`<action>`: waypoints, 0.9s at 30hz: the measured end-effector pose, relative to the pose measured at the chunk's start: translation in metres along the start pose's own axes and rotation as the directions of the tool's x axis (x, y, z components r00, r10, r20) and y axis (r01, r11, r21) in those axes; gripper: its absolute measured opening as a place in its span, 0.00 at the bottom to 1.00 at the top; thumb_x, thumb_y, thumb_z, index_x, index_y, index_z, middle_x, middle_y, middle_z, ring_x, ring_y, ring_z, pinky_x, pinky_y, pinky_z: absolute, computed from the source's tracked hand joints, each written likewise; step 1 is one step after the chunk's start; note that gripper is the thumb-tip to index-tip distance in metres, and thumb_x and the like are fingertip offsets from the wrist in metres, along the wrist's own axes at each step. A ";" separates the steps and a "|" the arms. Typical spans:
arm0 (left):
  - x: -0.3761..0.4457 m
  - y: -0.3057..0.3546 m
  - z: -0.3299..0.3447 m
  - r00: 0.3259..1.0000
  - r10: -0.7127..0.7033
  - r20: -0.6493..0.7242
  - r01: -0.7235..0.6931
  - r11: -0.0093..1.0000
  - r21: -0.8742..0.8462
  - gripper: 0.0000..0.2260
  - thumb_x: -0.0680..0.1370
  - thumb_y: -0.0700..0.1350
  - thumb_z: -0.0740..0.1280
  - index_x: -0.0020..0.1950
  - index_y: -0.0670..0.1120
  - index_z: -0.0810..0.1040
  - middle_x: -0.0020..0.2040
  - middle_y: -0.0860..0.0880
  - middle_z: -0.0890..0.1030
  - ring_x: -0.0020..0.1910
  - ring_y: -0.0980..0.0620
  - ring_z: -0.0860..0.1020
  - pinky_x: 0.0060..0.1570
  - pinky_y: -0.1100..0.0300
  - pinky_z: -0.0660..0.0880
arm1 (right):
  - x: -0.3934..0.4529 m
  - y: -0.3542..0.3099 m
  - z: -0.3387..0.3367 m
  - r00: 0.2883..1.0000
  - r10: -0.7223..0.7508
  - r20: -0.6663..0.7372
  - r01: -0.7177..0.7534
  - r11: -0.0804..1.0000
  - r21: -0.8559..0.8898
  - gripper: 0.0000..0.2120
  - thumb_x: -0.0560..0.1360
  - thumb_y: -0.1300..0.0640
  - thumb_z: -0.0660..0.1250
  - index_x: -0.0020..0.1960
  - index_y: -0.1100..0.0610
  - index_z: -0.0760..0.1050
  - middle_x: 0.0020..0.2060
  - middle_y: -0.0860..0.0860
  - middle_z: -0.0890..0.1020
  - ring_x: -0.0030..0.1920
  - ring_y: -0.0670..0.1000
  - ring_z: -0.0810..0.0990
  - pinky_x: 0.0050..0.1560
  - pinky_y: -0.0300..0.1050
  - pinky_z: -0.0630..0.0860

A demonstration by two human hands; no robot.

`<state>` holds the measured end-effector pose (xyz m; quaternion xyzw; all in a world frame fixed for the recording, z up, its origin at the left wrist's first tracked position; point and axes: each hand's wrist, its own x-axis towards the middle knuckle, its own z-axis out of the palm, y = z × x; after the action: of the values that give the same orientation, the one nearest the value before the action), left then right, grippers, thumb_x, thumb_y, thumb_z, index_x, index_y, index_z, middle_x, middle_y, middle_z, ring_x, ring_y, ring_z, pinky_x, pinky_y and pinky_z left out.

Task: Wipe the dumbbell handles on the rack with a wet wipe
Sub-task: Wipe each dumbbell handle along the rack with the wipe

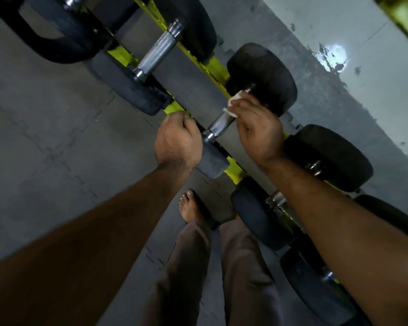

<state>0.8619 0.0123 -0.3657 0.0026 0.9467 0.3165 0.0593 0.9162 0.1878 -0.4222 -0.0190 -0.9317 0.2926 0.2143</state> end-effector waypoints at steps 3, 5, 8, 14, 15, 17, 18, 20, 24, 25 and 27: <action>-0.001 0.004 -0.004 0.999 -0.037 0.029 0.037 0.999 0.000 0.17 0.78 0.47 0.54 0.51 0.39 0.79 0.50 0.40 0.80 0.50 0.41 0.76 0.45 0.55 0.66 | -0.001 -0.010 -0.014 0.991 0.130 -0.005 -0.130 0.989 0.076 0.13 0.76 0.69 0.64 0.56 0.61 0.83 0.54 0.53 0.85 0.59 0.52 0.83 0.64 0.44 0.76; -0.002 0.007 -0.006 0.998 -0.044 0.042 0.044 0.999 0.002 0.16 0.79 0.46 0.55 0.52 0.39 0.79 0.50 0.40 0.80 0.51 0.41 0.76 0.45 0.57 0.65 | -0.010 -0.021 -0.024 0.948 0.316 0.047 -0.319 0.940 0.120 0.11 0.80 0.63 0.64 0.57 0.58 0.83 0.52 0.50 0.86 0.55 0.49 0.84 0.59 0.44 0.78; -0.002 0.008 -0.007 0.998 -0.049 0.051 0.049 0.999 0.003 0.16 0.79 0.46 0.55 0.51 0.39 0.79 0.50 0.39 0.80 0.50 0.39 0.76 0.46 0.53 0.67 | -0.018 -0.032 -0.023 0.745 0.661 0.088 -0.650 0.690 0.319 0.10 0.80 0.61 0.63 0.57 0.60 0.82 0.50 0.47 0.84 0.51 0.45 0.83 0.55 0.44 0.80; -0.001 0.004 -0.002 0.999 -0.031 0.031 0.031 1.000 0.004 0.14 0.79 0.44 0.57 0.47 0.38 0.78 0.45 0.38 0.79 0.47 0.37 0.76 0.45 0.50 0.66 | 0.015 -0.040 -0.013 0.074 0.886 0.457 -0.733 -0.263 0.627 0.18 0.82 0.68 0.54 0.66 0.57 0.76 0.60 0.57 0.80 0.55 0.55 0.80 0.42 0.44 0.80; -0.001 0.003 -0.002 0.999 -0.034 0.025 0.034 0.999 0.002 0.13 0.79 0.43 0.57 0.47 0.38 0.79 0.45 0.38 0.79 0.47 0.37 0.76 0.45 0.51 0.66 | 0.021 -0.041 -0.013 0.033 0.865 0.501 -0.681 -0.347 0.645 0.18 0.82 0.68 0.54 0.66 0.57 0.76 0.62 0.56 0.80 0.59 0.56 0.80 0.42 0.43 0.80; -0.001 0.003 -0.001 0.999 -0.039 0.028 0.039 0.999 -0.002 0.14 0.79 0.43 0.57 0.49 0.38 0.80 0.46 0.39 0.80 0.48 0.38 0.77 0.46 0.52 0.67 | 0.030 -0.040 -0.012 0.007 0.828 0.560 -0.626 -0.433 0.649 0.19 0.82 0.67 0.54 0.68 0.58 0.75 0.65 0.56 0.79 0.66 0.56 0.77 0.44 0.42 0.80; -0.001 0.003 -0.001 0.999 -0.039 0.031 0.039 0.999 -0.004 0.14 0.79 0.43 0.57 0.50 0.38 0.80 0.47 0.39 0.80 0.49 0.38 0.77 0.47 0.52 0.67 | 0.035 -0.040 -0.012 0.006 0.814 0.581 -0.616 -0.454 0.643 0.19 0.82 0.66 0.54 0.70 0.58 0.74 0.66 0.56 0.78 0.68 0.56 0.76 0.47 0.42 0.79; -0.002 0.005 -0.002 0.999 -0.041 0.033 0.041 0.999 -0.005 0.14 0.79 0.43 0.57 0.52 0.39 0.80 0.49 0.39 0.81 0.50 0.39 0.77 0.49 0.52 0.68 | 0.042 -0.040 -0.011 -0.008 0.801 0.598 -0.625 -0.471 0.622 0.20 0.83 0.65 0.55 0.73 0.58 0.71 0.63 0.56 0.78 0.64 0.53 0.78 0.49 0.41 0.78; -0.002 0.005 -0.004 0.999 -0.042 0.025 0.043 0.999 -0.012 0.14 0.79 0.43 0.57 0.53 0.38 0.80 0.50 0.39 0.81 0.50 0.38 0.77 0.48 0.51 0.70 | 0.042 -0.042 -0.014 -0.078 0.820 0.567 -0.778 -0.405 0.480 0.20 0.83 0.64 0.54 0.76 0.63 0.63 0.65 0.59 0.74 0.55 0.55 0.79 0.52 0.45 0.77; -0.002 0.005 -0.004 0.999 -0.046 0.029 0.046 0.999 -0.017 0.14 0.79 0.43 0.57 0.53 0.38 0.80 0.49 0.39 0.81 0.50 0.38 0.77 0.47 0.51 0.71 | 0.043 -0.044 -0.014 -0.105 0.813 0.573 -0.781 -0.424 0.459 0.20 0.84 0.64 0.54 0.75 0.63 0.63 0.69 0.60 0.72 0.61 0.58 0.78 0.53 0.46 0.77; -0.002 0.004 -0.003 0.998 -0.049 0.035 0.050 0.998 -0.033 0.13 0.79 0.43 0.57 0.52 0.39 0.79 0.49 0.40 0.80 0.49 0.39 0.77 0.46 0.51 0.71 | 0.051 -0.046 -0.013 -0.105 0.788 0.607 -0.737 -0.471 0.484 0.18 0.83 0.65 0.54 0.72 0.63 0.67 0.66 0.61 0.75 0.63 0.59 0.78 0.52 0.47 0.77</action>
<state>0.8631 0.0135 -0.3604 -0.0162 0.9398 0.3310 0.0834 0.8793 0.1649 -0.3673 -0.6185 -0.3324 0.7084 -0.0720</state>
